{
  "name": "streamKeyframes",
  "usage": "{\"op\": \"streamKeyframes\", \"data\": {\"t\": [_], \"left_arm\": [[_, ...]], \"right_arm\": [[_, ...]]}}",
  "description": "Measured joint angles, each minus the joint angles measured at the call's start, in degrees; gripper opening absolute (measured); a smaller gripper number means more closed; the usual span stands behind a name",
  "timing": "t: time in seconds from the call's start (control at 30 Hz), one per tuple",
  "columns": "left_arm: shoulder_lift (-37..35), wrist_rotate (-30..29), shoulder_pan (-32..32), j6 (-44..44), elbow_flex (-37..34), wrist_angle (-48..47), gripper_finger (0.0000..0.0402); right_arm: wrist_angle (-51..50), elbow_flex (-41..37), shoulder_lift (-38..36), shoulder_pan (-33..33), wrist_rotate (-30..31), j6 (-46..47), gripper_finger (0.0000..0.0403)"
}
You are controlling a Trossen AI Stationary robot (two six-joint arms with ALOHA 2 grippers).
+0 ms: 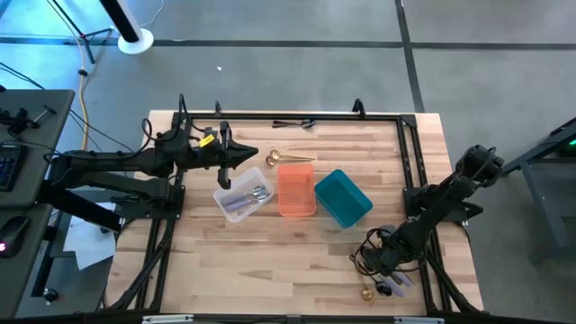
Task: Sort silverware by color (type)
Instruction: Put the purple spoon into the white bin
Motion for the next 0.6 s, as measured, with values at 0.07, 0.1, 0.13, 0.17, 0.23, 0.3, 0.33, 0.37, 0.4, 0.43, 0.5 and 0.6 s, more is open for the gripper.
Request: {"op": "streamKeyframes", "data": {"t": [0.07, 0.1, 0.13, 0.17, 0.23, 0.3, 0.33, 0.37, 0.4, 0.43, 0.5, 0.6], "left_arm": [[0.01, 0.0, 0.0, 0.0, 0.0, -0.01, 0.0], [0.01, 0.0, 0.0, 0.0, 0.0, 0.0, 0.0], [-0.01, 0.0, 0.0, 0.0, 0.0, 0.0, 0.0], [0.0, 0.0, 0.0, 0.0, 0.0, 0.0, 0.0], [0.01, 0.0, 0.0, 0.0, 0.0, 0.0, 0.0], [0.01, 0.0, 0.0, 0.0, 0.0, 0.0, 0.0], [0.01, 0.0, 0.0, 0.0, 0.0, 0.0, 0.0], [0.01, 0.0, 0.0, 0.0, 0.0, 0.0, 0.0], [0.01, 0.01, 0.0, 0.0, 0.0, 0.0, 0.0], [0.01, 0.0, 0.0, 0.0, 0.0, 0.0, 0.0], [-0.01, 0.0, 0.0, 0.0, 0.0, 0.0, 0.0], [0.01, 0.01, 0.0, 0.0, 0.0, 0.0, 0.0]], "right_arm": [[-0.18, 0.0, 0.0, 0.0, 0.02, -0.31, 0.0071], [-0.22, 0.0, 0.0, 0.0, 0.02, -0.33, 0.0061], [-0.26, 0.0, 0.0, 0.0, 0.02, -0.35, 0.005], [-0.32, 0.0, 0.0, 0.0, 0.02, -0.35, 0.0039], [-0.36, 0.0, 0.0, 0.0, 0.1, -0.38, 0.0017], [-0.41, 0.0, 0.0, 0.0, 0.16, -0.75, 0.0006], [-0.42, 0.02, 0.0, 0.0, 0.16, -0.81, 0.0006], [-0.42, 0.02, 0.0, 0.0, 0.17, -0.81, 0.0008], [-0.44, 0.02, 0.0, 0.0, 0.17, -0.81, 0.001], [-0.45, 0.02, 0.0, 0.0, 0.17, -0.81, 0.001], [-0.47, 0.02, 0.0, 0.0, 0.17, -0.81, 0.0007], [-0.48, 0.02, 0.0, 0.0, 0.17, -0.99, 0.0004]]}}
